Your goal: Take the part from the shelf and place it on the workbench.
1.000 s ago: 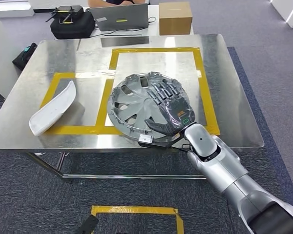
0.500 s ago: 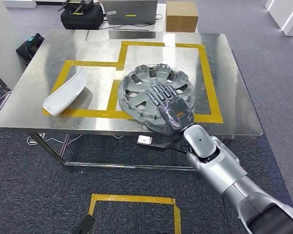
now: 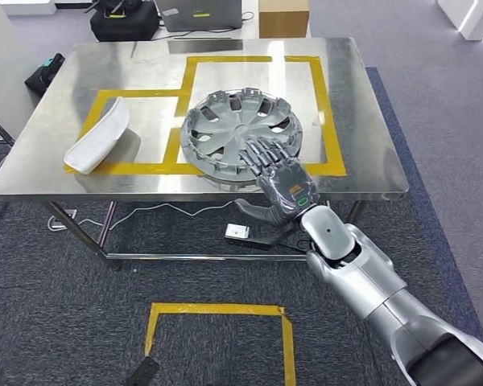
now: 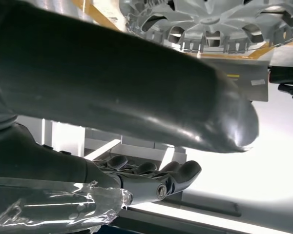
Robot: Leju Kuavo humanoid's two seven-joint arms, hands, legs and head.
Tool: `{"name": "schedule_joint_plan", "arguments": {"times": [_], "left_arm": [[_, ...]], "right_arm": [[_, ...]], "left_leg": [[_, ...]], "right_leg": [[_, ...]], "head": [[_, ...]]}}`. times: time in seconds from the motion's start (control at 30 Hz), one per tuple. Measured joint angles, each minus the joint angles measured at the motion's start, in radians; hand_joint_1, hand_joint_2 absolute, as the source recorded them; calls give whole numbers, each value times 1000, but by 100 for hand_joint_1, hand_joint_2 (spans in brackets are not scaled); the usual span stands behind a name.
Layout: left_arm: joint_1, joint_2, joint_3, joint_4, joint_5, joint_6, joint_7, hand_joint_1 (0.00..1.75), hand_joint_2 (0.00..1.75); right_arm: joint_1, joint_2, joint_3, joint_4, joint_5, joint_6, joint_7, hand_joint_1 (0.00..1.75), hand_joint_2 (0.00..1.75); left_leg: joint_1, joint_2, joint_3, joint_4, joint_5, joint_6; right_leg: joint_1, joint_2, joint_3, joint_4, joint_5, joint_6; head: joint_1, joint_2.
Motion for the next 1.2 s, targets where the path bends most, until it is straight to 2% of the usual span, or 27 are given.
{"name": "schedule_joint_plan", "arguments": {"times": [0.03, 0.07, 0.1, 0.17, 0.23, 0.33, 0.37, 0.4, 0.5, 0.53, 0.57, 0.6, 0.63, 0.67, 0.7, 0.73, 0.77, 0.83, 0.87, 0.9, 0.93, 1.0, 1.03, 1.07, 1.13, 1.17, 1.2], "left_arm": [[0, 0, 0, 0, 0, 0, 0, 0, 0], [0, 0, 0, 0, 0, 0, 0, 0, 0], [0, 1, 0, 0, 0, 0, 0, 0, 0], [-2, 1, 0, 0, 0, 1, 0, 0, 0], [-5, 0, 0, 0, 0, 1, 0, 0, 0], [-6, 0, 0, 0, 1, 2, 0, 0, 0], [-5, 1, 0, 0, 1, 3, 0, 0, 0], [-5, 1, 0, 0, 2, 4, 0, 0, 0], [-7, 2, 0, 0, 2, 6, 0, 0, 0], [-6, 2, 0, 0, 2, 6, 0, 0, 0], [-6, 2, 0, 0, 2, 6, 0, 0, 0], [-6, 3, 0, 0, 2, 6, 0, 0, 0], [-6, 3, 0, 0, 2, 6, 0, 0, 0], [-6, 3, 0, 0, 3, 6, 0, 0, 0], [-5, 3, 0, 0, 3, 7, 0, 0, 0], [-4, 3, 0, 0, 3, 7, 0, 0, 0], [-3, 3, 0, 0, 3, 7, 0, 0, 0], [-1, 4, 0, 0, 4, 8, 0, 0, 0], [1, 5, 0, 0, 4, 8, 0, 0, 0], [3, 6, 0, 0, 4, 9, 0, 0, 0], [5, 6, 0, 0, 4, 9, 0, 0, 0], [7, 7, 0, 0, 4, 9, 0, 0, 0], [7, 7, 0, 0, 4, 9, -1, 0, 0], [6, 7, 0, 0, 4, 9, -1, 0, 0], [6, 8, 0, 0, 4, 9, -1, 0, 0], [5, 9, 0, 0, 4, 9, -1, 0, 0], [4, 9, 0, 0, 4, 10, -2, 0, 0]], "right_arm": [[2, 0, 1, 0, 0, 0, 0, 0, 0], [3, 0, 2, 0, 0, 0, 0, 0, 0], [4, 0, 3, 0, 0, -1, 0, 0, 0], [3, 0, 4, 0, 0, -2, 1, 0, 0], [-1, 0, 4, 0, 0, -4, 3, 0, 0], [1, 0, 5, 1, 1, -7, 5, 0, 0], [2, 0, 5, 3, 1, -7, 5, 0, 0], [3, 0, 5, 4, 0, -7, 6, 0, 0], [4, 0, 5, 7, -1, -7, 6, 0, 0], [5, 0, 5, 8, -2, -7, 6, 0, 0], [7, 0, 5, 9, -3, -7, 6, 0, 0], [8, 0, 5, 10, -4, -7, 6, 0, 0], [9, 0, 5, 11, -5, -7, 6, 0, 0], [8, 0, 5, 11, -6, -8, 6, 0, 0], [6, 1, 5, 10, -7, -8, 6, 0, 0], [6, 3, 5, 10, -8, -9, 7, 0, 0], [6, 4, 4, 10, -9, -10, 8, 0, 0], [7, 5, 4, 11, -11, -12, 9, 0, 0], [7, 6, 5, 12, -11, -13, 9, 0, 0], [8, 7, 5, 13, -11, -13, 9, 0, 0], [9, 8, 6, 14, -11, -13, 9, 0, 0], [12, 9, 6, 16, -11, -14, 10, 0, 0], [15, 9, 6, 17, -11, -14, 10, 0, 0], [18, 9, 6, 18, -11, -14, 10, 0, 0], [21, 9, 6, 20, -11, -14, 11, 0, 0], [21, 9, 5, 21, -11, -14, 11, 0, 0], [20, 9, 5, 21, -11, -14, 11, 0, 0]], "left_leg": [[1, 0, -7, 45, -15, -2], [2, 0, 2, 58, -13, -4], [4, 0, 30, 29, 6, -5], [8, 0, 118, -95, 50, -7], [7, -4, 169, -186, 65, -5], [3, -5, 158, -202, 74, 16], [2, -4, 151, -203, 82, 27], [2, -2, 143, -205, 91, 38], [0, 0, 106, -206, 123, 55], [-1, 0, 91, -206, 135, 55], [-2, 0, 76, -206, 147, 55], [-3, 0, 61, -206, 160, 54], [-3, 0, 46, -205, 172, 52], [-3, 0, 32, -205, 186, 49], [-4, 0, 22, -205, 198, 45], [-4, 0, 18, -208, 212, 39], [-3, 0, 16, -212, 224, 34], [-1, 0, 17, -230, 252, 21], [-1, -1, 12, -233, 248, 15], [-1, -1, 4, -221, 222, 9], [-1, -2, -7, -187, 173, 4], [0, -1, -33, -55, 54, -5], [0, -1, -40, 15, 22, -8], [0, -1, -39, 67, 15, -10], [1, -1, 3, 80, 54, -11], [3, -1, 53, 33, 67, -12], [3, -1, 117, -43, 61, -11]], "right_leg": [[0, -1, -10, 2, 6, 1], [-1, -1, -19, 5, 11, 3], [-1, -1, -27, 9, 15, 6], [-2, -1, -42, 18, 21, 14], [1, 0, -58, 27, 30, 25], [-3, 0, -72, 29, 44, 45], [-5, 0, -81, 37, 31, 50], [-6, 0, -94, 64, 0, 55], [-6, -1, -148, 249, -137, 63], [-6, -1, -155, 302, -156, 63], [-5, -1, -147, 326, -153, 62], [-5, 0, -122, 316, -130, 60], [-4, 0, -80, 273, -102, 56], [-2, 0, -26, 206, -90, 51], [0, 0, 31, 127, -92, 47], [3, 0, 68, 69, -100, 43], [6, 1, 89, 29, -112, 40], [9, 2, 79, 18, -96, 29], [6, 1, 71, 14, -83, 21], [4, 0, 58, 13, -65, 13], [0, -1, 44, 10, -47, 6], [-1, -1, 10, 10, -14, 1], [-1, -2, -8, 11, 0, 1], [-1, -3, -26, 12, 14, 2], [-1, -4, -63, 14, 42, 6], [-2, -4, -80, 15, 56, 9], [-1, -3, -95, 18, 68, 14]], "head": [[0, 0], [-1, 0], [-2, 0], [-3, 0], [-3, 0], [-3, 0], [-2, 0], [0, 0], [3, 0], [4, 0], [4, 0], [4, 0], [4, 0], [4, 0], [3, 0], [2, 0], [5, 0], [10, 0], [13, 0], [10, 0], [7, 0], [0, 0], [-1, 0], [-1, 0], [-1, 0], [-1, 0], [-2, 0]]}}
